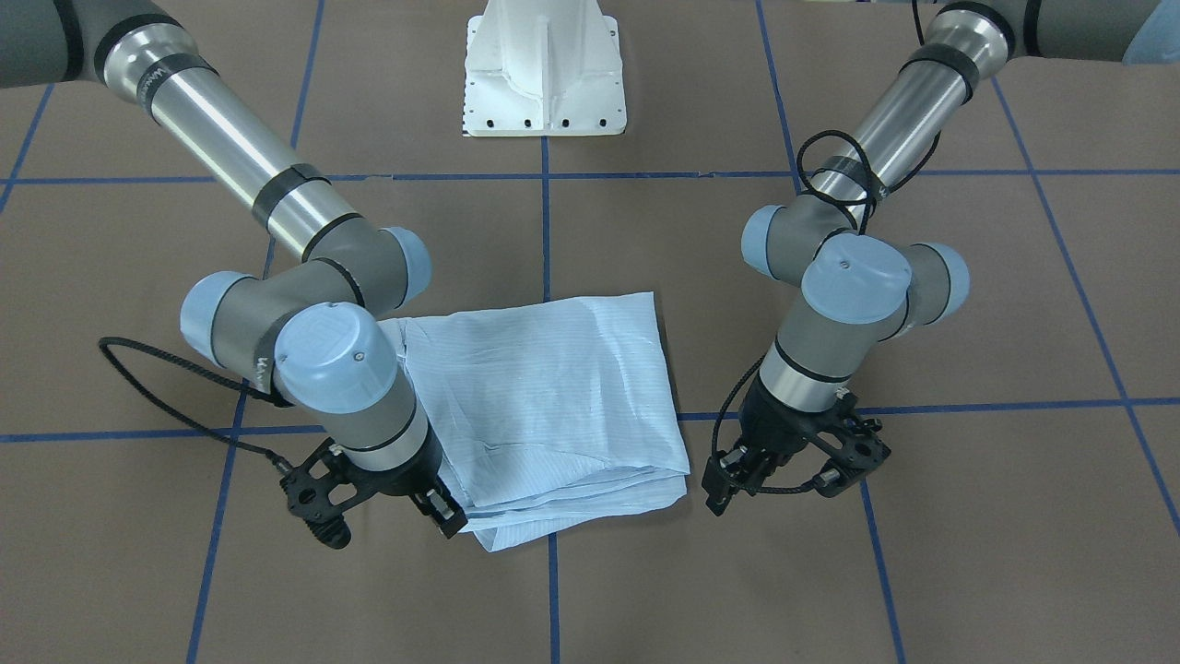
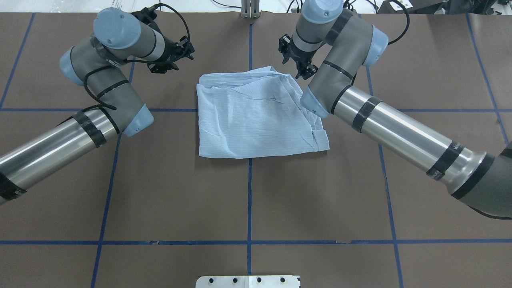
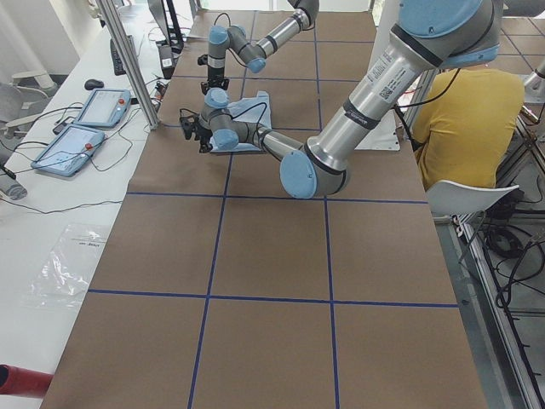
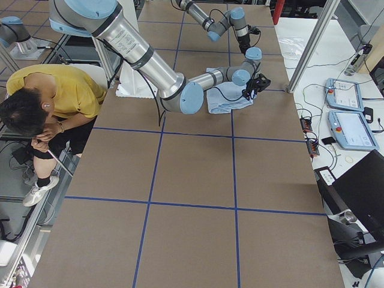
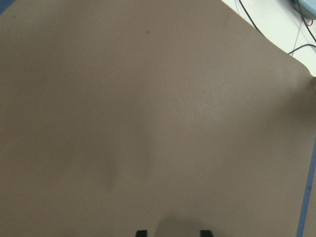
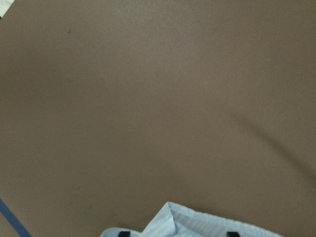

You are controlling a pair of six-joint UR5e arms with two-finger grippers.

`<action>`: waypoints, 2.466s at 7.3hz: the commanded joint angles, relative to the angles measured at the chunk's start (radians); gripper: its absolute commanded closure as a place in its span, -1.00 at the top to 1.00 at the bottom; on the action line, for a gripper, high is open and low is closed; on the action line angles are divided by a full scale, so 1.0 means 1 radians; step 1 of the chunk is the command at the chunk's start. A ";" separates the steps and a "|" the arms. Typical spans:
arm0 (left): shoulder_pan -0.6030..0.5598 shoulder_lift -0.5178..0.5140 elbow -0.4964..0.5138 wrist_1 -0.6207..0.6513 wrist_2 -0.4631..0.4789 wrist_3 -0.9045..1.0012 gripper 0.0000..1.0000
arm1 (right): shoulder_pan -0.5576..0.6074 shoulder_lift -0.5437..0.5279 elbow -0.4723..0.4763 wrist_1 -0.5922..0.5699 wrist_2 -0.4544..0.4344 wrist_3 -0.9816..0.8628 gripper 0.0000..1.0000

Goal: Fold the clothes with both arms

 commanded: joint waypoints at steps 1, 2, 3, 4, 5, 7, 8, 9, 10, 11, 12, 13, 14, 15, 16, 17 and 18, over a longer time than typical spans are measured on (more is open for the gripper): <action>-0.054 0.013 -0.025 0.003 -0.106 0.132 1.00 | 0.079 -0.087 0.048 -0.003 0.079 -0.200 1.00; -0.071 0.129 -0.162 0.004 -0.127 0.285 1.00 | 0.118 -0.219 0.171 -0.009 0.120 -0.332 1.00; -0.112 0.218 -0.247 0.004 -0.130 0.448 1.00 | 0.170 -0.325 0.261 -0.027 0.169 -0.462 1.00; -0.164 0.301 -0.307 0.023 -0.133 0.638 1.00 | 0.246 -0.393 0.307 -0.058 0.208 -0.620 1.00; -0.218 0.365 -0.332 0.050 -0.134 0.819 1.00 | 0.329 -0.437 0.312 -0.081 0.255 -0.816 1.00; -0.380 0.458 -0.318 0.075 -0.203 1.196 1.00 | 0.494 -0.532 0.312 -0.169 0.308 -1.248 1.00; -0.483 0.487 -0.315 0.122 -0.263 1.360 1.00 | 0.579 -0.551 0.312 -0.278 0.308 -1.466 1.00; -0.577 0.518 -0.314 0.179 -0.304 1.525 1.00 | 0.639 -0.580 0.312 -0.372 0.308 -1.666 1.00; -0.641 0.553 -0.312 0.210 -0.349 1.625 1.00 | 0.691 -0.623 0.317 -0.404 0.308 -1.771 1.00; -0.681 0.594 -0.315 0.233 -0.422 1.655 1.00 | 0.714 -0.689 0.361 -0.405 0.308 -1.809 1.00; -0.685 0.619 -0.327 0.242 -0.455 1.647 1.00 | 0.715 -0.749 0.422 -0.405 0.302 -1.809 1.00; -0.686 0.622 -0.367 0.323 -0.455 1.638 1.00 | 0.713 -0.801 0.470 -0.405 0.302 -1.807 1.00; -0.683 0.709 -0.467 0.361 -0.455 1.624 1.00 | 0.712 -0.897 0.585 -0.405 0.305 -1.794 1.00; -0.682 0.752 -0.540 0.359 -0.452 1.530 1.00 | 0.706 -0.971 0.679 -0.408 0.294 -1.792 1.00; -0.680 0.754 -0.541 0.360 -0.452 1.525 1.00 | 0.696 -0.978 0.679 -0.408 0.297 -1.792 1.00; -0.680 0.760 -0.553 0.362 -0.449 1.522 1.00 | 0.692 -0.978 0.680 -0.423 0.303 -1.791 1.00; -0.677 0.797 -0.553 0.351 -0.446 1.531 1.00 | 0.686 -0.964 0.674 -0.461 0.299 -1.792 1.00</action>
